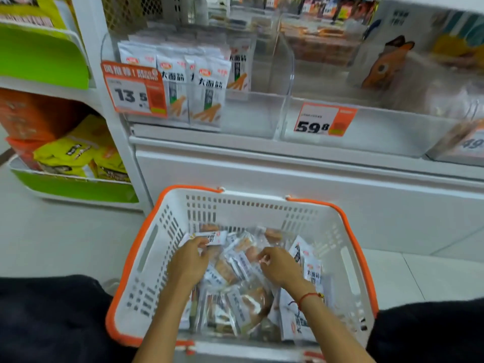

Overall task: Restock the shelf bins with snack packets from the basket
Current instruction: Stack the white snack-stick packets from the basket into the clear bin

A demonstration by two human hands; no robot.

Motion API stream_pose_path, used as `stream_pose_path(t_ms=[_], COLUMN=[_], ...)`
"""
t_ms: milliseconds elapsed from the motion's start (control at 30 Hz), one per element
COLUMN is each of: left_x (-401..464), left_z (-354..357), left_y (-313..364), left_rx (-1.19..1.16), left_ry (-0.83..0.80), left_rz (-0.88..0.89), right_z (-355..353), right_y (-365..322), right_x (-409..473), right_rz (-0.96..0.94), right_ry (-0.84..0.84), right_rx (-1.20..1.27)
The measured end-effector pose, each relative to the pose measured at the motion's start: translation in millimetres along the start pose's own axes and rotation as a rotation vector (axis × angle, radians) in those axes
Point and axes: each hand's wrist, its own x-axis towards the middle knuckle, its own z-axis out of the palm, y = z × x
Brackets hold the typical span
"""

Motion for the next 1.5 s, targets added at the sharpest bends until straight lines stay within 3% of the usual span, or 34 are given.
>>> stream_pose_path(t_ms=[67,167,233,367,433,533,600,800,933,1133,1200,1333,1400,1500], left_x=[4.1,12.7,15.7,15.2,13.8,12.7,11.9,22.6,25.8,23.6,19.7,10.9,7.4,9.0], left_z=[11.3,23.4,33.5,56.7,61.2,57.9,55.4,49.4,15.9,-14.4,-10.3,6.0,12.4,18.2], left_y=[-22.2,-49.6,-64.7,-92.2,-94.0,-85.3,-80.6,-87.4,-62.3,-25.0,-19.8,-15.8,-11.9,-9.4], left_rx=[0.053,0.183,0.221,0.238,0.256,0.273,0.255,-0.007,-0.105,-0.415,-0.516,-0.666,-0.779,-1.036], left_ry=[-0.079,-0.191,-0.266,-0.384,-0.350,-0.159,-0.153,-0.268,-0.456,-0.509,-0.505,-0.554,-0.565,-0.511], left_rz=[-0.086,-0.244,-0.342,-0.479,-0.478,-0.435,-0.408,-0.409,-0.463,-0.397,-0.399,-0.447,-0.486,-0.517], right_z=[15.6,32.1,34.2,3.9,-15.3,-23.4,-15.5,0.2,-8.3,-25.1,-26.9,-26.1,-20.7,-4.5], right_y=[19.3,43.9,45.1,38.6,46.4,48.4,50.7,61.0,43.4,4.8,-3.3,-21.9,-28.7,-33.1], right_x=[-5.4,-13.2,-12.7,-5.4,-0.3,-3.7,-7.1,-5.0,2.4,-0.4,0.1,-0.4,-0.5,-3.0], right_rz=[0.078,0.169,0.192,0.185,0.178,0.251,0.298,0.207,0.151,0.145,0.121,0.144,0.047,-0.282], right_ry=[-0.047,-0.214,-0.304,-0.324,-0.384,-0.485,-0.534,-0.295,-0.282,-0.314,-0.218,0.164,0.271,0.137], right_rx=[-0.193,-0.196,-0.119,0.278,0.146,-0.239,-0.255,-0.142,0.189,0.864,0.959,1.250,1.156,0.773])
